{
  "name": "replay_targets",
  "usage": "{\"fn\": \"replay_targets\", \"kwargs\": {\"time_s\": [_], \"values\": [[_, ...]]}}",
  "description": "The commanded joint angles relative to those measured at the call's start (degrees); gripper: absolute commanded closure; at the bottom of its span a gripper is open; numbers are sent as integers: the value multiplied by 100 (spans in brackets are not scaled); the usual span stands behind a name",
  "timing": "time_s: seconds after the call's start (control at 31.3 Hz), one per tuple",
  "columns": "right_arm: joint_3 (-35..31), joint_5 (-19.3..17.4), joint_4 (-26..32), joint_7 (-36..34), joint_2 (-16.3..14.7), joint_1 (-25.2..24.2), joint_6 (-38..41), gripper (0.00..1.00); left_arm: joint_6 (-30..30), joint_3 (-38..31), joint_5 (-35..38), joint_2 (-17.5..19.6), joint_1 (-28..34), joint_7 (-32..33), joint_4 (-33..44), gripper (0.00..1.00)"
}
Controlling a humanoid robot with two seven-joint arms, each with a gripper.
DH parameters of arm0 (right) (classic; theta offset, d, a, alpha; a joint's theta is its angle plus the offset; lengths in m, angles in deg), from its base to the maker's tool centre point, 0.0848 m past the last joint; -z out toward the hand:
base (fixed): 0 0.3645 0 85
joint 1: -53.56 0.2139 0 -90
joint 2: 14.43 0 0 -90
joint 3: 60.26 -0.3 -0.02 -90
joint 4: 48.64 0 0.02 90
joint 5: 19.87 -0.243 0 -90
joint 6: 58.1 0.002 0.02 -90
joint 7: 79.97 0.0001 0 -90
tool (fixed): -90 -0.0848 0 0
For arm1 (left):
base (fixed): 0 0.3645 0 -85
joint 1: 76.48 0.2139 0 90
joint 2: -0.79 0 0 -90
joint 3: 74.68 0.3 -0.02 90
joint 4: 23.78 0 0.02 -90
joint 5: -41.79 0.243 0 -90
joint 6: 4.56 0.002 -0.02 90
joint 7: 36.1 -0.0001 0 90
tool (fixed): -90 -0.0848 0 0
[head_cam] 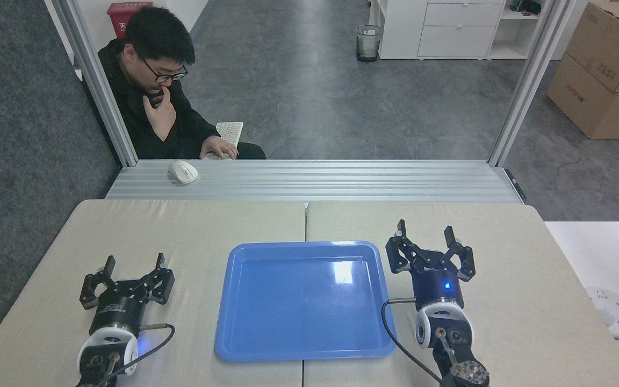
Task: Pick up switch part and place in tray
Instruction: 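Lower the left gripper toward the white-and-orange switch part, then close the left gripper on the switch part and lift it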
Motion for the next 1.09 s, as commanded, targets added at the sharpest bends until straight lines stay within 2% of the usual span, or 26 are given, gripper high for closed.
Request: {"fn": "replay_targets", "kwargs": {"time_s": [0.0,0.35,0.58,1.05], "values": [[-11,-1,0,-1,-3,0,-14,0,-39,-383,1,338,223,-92,-521,0],[-11,7,0,7,-3,0,-23,0,-531,-454,19,443,478,-145,-504,0],[-2,-1,-9,25,-3,0,-120,0,-1138,-507,1,382,707,-154,-179,0],[-2,-1,0,16,-3,0,-120,0,-1024,-463,80,391,715,-338,-680,0]]}}
